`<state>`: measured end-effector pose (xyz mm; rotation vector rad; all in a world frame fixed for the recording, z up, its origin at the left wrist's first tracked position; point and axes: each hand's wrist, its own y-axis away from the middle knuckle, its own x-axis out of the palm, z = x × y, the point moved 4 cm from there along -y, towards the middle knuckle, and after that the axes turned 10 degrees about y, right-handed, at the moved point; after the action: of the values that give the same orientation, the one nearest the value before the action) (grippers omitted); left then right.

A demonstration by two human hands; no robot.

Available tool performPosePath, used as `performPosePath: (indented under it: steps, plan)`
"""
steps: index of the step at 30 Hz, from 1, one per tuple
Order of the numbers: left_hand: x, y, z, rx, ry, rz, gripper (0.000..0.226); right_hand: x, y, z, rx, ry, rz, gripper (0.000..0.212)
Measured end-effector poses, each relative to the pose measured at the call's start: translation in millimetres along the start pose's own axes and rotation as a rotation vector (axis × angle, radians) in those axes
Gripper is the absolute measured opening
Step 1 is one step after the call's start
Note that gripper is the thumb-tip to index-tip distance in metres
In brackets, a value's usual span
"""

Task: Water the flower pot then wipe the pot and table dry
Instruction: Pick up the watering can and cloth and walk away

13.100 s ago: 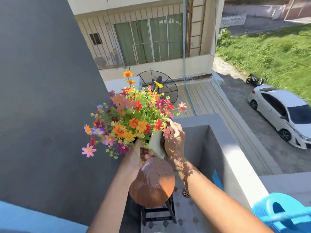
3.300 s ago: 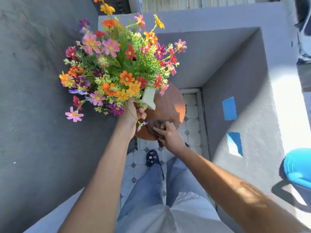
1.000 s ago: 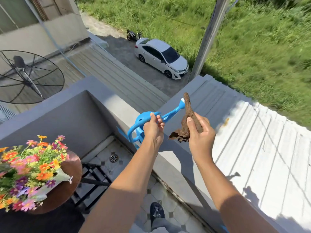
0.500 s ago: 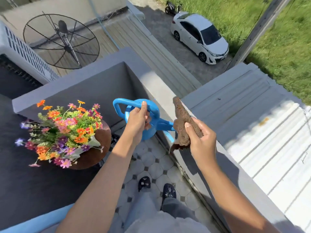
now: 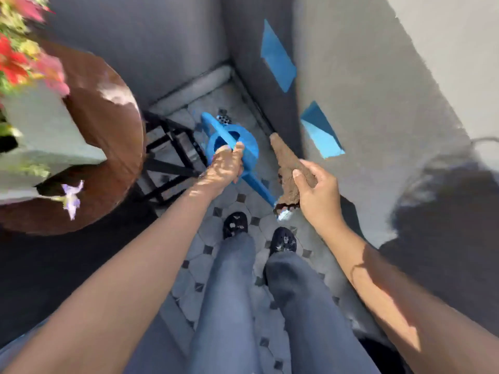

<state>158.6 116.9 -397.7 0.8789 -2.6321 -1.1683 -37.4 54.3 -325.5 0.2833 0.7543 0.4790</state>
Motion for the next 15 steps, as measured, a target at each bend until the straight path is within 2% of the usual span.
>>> performPosePath:
  steps: [6, 8, 15]
  plan:
    - [23, -159, 111, -0.123, -0.126, -0.014, 0.035, 94, -83, -108, 0.082, 0.037, 0.135, 0.022]
    - [30, -197, 137, -0.124, -0.155, -0.037, 0.041, 110, -106, -125, 0.067, 0.157, 0.109, 0.02]
    - [57, -279, 197, -0.195, -0.116, -0.014, 0.05, 155, -168, -177, 0.14, 0.011, 0.129, 0.026]
